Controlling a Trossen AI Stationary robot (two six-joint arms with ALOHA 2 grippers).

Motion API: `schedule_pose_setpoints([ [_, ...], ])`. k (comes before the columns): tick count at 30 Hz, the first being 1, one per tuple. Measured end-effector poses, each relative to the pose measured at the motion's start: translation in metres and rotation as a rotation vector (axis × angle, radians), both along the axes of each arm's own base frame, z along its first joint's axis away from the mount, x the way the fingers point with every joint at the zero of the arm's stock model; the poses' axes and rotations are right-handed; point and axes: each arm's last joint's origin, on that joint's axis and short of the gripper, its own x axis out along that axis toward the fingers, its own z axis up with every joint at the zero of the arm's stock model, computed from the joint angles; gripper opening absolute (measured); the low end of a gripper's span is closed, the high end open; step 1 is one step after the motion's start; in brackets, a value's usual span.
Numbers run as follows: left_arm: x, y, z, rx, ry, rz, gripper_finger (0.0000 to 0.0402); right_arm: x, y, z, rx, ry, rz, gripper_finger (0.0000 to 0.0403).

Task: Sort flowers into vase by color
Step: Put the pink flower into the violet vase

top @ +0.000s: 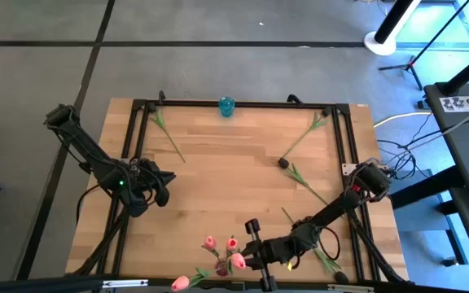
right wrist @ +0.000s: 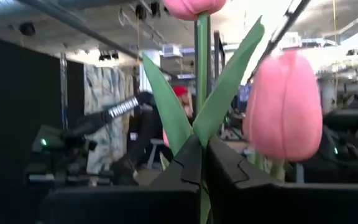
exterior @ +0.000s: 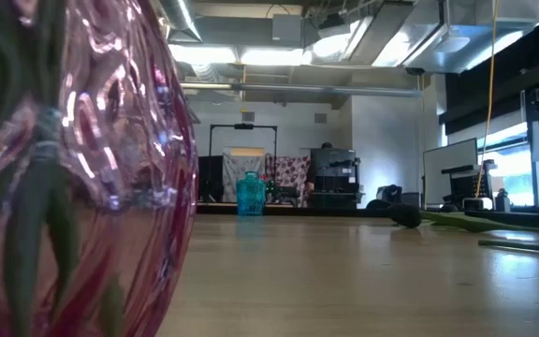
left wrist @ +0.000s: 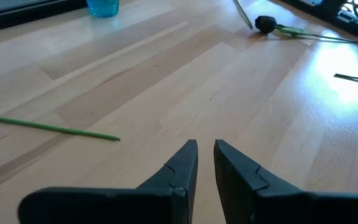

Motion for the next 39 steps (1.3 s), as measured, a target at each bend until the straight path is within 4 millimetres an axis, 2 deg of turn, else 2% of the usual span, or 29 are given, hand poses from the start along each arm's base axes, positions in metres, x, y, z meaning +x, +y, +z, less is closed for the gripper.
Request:
schedule_pose_setpoints([
  [11,0.0,0.0,0.0,0.021,0.0,-0.009,0.0051,0.005,0.002,-0.015,-0.056,0.148,-0.051,0.0047],
  [18,0.0,0.0,0.001,0.028,-0.006,-0.005,0.0051,0.008,0.006,-0.019,-0.122,0.219,-0.052,0.0115],
  [25,0.0,0.001,0.001,0.039,-0.021,0.007,0.006,0.005,0.025,-0.013,-0.193,0.303,-0.076,0.0185],
  [28,0.001,0.001,0.002,0.041,-0.054,0.033,0.0078,-0.003,0.034,-0.009,-0.222,0.347,-0.116,0.0211],
  [32,0.005,0.007,0.001,-0.035,-0.051,0.103,0.0111,-0.019,0.043,0.006,-0.214,0.366,-0.188,0.0239],
  [39,0.016,0.028,0.0,-0.13,-0.104,0.324,0.015,-0.045,0.055,0.025,-0.222,0.35,-0.258,0.0267],
])
